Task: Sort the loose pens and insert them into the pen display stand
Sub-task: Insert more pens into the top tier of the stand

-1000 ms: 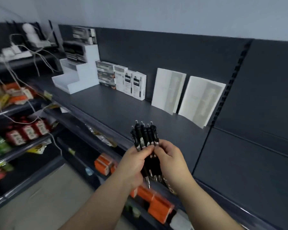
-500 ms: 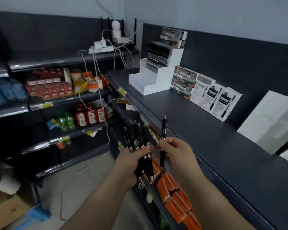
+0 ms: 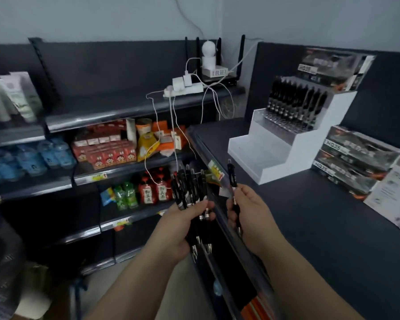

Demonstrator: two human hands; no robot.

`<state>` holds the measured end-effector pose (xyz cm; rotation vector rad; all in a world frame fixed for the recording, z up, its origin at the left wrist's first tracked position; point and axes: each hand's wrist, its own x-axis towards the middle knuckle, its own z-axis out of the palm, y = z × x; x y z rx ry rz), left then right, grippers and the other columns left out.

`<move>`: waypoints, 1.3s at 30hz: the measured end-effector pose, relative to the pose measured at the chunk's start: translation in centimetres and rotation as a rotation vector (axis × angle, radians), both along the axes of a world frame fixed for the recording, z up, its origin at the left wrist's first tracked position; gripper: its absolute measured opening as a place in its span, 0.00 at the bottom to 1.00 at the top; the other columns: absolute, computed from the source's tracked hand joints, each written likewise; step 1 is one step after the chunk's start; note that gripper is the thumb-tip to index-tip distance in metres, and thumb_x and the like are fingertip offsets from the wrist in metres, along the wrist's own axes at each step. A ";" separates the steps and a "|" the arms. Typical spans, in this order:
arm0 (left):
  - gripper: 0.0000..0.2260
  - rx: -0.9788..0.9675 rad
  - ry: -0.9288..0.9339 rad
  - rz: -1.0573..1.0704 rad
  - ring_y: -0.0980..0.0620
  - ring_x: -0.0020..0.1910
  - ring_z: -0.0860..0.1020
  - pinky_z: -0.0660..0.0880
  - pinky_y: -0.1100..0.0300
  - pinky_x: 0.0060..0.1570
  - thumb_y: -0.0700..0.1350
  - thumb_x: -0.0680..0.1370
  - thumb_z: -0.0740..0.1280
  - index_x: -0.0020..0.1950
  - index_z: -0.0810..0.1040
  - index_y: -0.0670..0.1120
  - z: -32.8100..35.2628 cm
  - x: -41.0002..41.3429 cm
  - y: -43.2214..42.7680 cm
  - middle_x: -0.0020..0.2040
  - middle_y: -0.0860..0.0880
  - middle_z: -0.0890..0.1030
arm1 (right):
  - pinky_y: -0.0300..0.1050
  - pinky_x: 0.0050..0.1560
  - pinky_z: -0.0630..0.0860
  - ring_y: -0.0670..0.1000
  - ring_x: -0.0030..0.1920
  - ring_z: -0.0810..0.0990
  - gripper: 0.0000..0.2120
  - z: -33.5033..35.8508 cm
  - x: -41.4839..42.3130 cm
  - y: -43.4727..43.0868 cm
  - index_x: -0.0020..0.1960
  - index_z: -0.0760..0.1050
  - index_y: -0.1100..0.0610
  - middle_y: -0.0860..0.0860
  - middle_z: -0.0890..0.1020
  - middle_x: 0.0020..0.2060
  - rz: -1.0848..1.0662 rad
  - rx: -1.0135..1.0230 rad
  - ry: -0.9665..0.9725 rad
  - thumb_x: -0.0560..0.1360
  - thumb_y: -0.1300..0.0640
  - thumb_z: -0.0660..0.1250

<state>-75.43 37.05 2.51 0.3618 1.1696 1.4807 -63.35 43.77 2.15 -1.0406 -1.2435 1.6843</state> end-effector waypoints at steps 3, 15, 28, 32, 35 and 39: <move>0.11 -0.018 -0.013 -0.021 0.51 0.32 0.82 0.78 0.59 0.28 0.39 0.75 0.68 0.54 0.79 0.34 -0.1 -2.7 3.7 0.37 0.43 0.83 | 0.40 0.28 0.67 0.47 0.27 0.67 0.09 0.0 -2.6 3.8 0.52 0.73 0.59 0.50 0.71 0.30 -0.012 0.035 -0.018 0.81 0.59 0.55; 0.07 0.089 0.075 -0.430 0.54 0.36 0.83 0.77 0.61 0.31 0.39 0.76 0.66 0.53 0.79 0.41 0.8 -10.8 24.0 0.40 0.50 0.85 | 0.34 0.38 0.71 0.43 0.34 0.74 0.06 3.0 -6.2 16.9 0.43 0.78 0.55 0.47 0.79 0.34 -0.615 0.217 -0.284 0.77 0.59 0.64; 0.07 0.172 0.065 -0.632 0.54 0.37 0.83 0.75 0.60 0.38 0.39 0.75 0.68 0.52 0.79 0.43 3.1 -6.4 32.2 0.42 0.50 0.85 | 0.30 0.36 0.72 0.42 0.37 0.78 0.07 8.8 1.6 21.4 0.52 0.78 0.54 0.44 0.81 0.38 -1.118 0.545 -0.634 0.76 0.53 0.67; 0.07 0.232 0.108 -0.643 0.54 0.38 0.84 0.75 0.61 0.38 0.39 0.75 0.68 0.52 0.79 0.44 4.5 -4.8 32.9 0.42 0.50 0.85 | 0.24 0.34 0.70 0.40 0.38 0.77 0.08 9.6 2.9 22.7 0.53 0.78 0.55 0.43 0.80 0.39 -1.148 0.607 -0.657 0.76 0.54 0.66; 0.06 0.253 0.118 -0.640 0.54 0.39 0.84 0.75 0.61 0.37 0.39 0.74 0.68 0.51 0.80 0.45 4.5 -4.2 32.6 0.42 0.50 0.85 | 0.24 0.34 0.70 0.39 0.38 0.77 0.07 9.5 3.1 23.5 0.52 0.78 0.55 0.42 0.80 0.38 -1.124 0.618 -0.677 0.76 0.55 0.66; 0.05 0.233 0.099 -0.676 0.54 0.38 0.84 0.74 0.58 0.38 0.39 0.75 0.68 0.49 0.80 0.45 4.3 -4.1 32.4 0.42 0.50 0.85 | 0.27 0.38 0.69 0.39 0.40 0.76 0.11 8.9 3.1 24.0 0.57 0.77 0.57 0.43 0.79 0.41 -1.113 0.597 -0.727 0.77 0.55 0.65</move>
